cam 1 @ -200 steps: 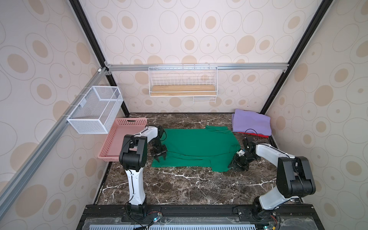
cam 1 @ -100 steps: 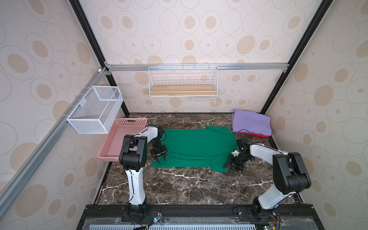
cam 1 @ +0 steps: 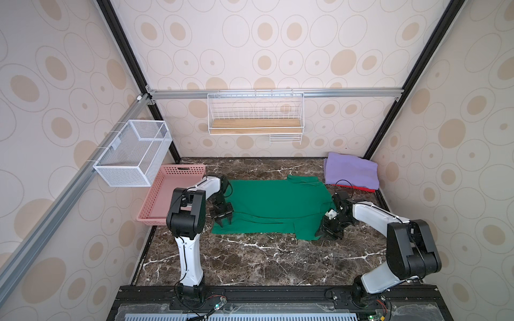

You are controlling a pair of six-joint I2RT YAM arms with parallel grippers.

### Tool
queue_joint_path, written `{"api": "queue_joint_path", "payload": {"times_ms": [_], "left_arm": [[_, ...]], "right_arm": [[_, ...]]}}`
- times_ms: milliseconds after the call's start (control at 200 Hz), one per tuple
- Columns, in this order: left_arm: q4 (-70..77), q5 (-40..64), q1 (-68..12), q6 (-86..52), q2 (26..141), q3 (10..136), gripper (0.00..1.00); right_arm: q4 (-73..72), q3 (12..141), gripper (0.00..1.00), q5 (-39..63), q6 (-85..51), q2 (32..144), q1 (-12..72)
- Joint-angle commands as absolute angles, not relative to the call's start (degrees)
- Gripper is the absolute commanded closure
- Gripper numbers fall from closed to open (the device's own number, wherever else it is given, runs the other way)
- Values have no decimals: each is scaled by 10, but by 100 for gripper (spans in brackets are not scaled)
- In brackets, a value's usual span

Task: Fold and stack t-shirts
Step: Smooth out the T-shirt at the center of the board.

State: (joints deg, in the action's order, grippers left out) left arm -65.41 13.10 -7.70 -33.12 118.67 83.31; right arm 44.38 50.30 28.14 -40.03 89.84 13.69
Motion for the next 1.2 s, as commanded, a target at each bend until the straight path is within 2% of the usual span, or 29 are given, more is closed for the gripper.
{"api": "queue_joint_path", "payload": {"times_ms": [0, 491, 576, 661, 761, 1197], "left_arm": [[-670, 119, -73, -318, 1202, 841, 61], [-686, 109, -68, -307, 1200, 855, 61], [-688, 110, -68, -307, 1200, 859, 61], [-690, 109, -67, -306, 1202, 863, 61], [-690, 109, -68, -306, 1203, 864, 60], [-682, 116, -67, -311, 1211, 860, 61]], "right_arm": [[439, 497, 66, 277, -398, 920, 139], [383, 482, 68, 274, -398, 963, 139], [378, 481, 73, 273, -396, 967, 138], [380, 482, 89, 273, -395, 967, 138], [390, 486, 98, 271, -392, 963, 139], [469, 545, 97, 259, -377, 938, 139]]}}
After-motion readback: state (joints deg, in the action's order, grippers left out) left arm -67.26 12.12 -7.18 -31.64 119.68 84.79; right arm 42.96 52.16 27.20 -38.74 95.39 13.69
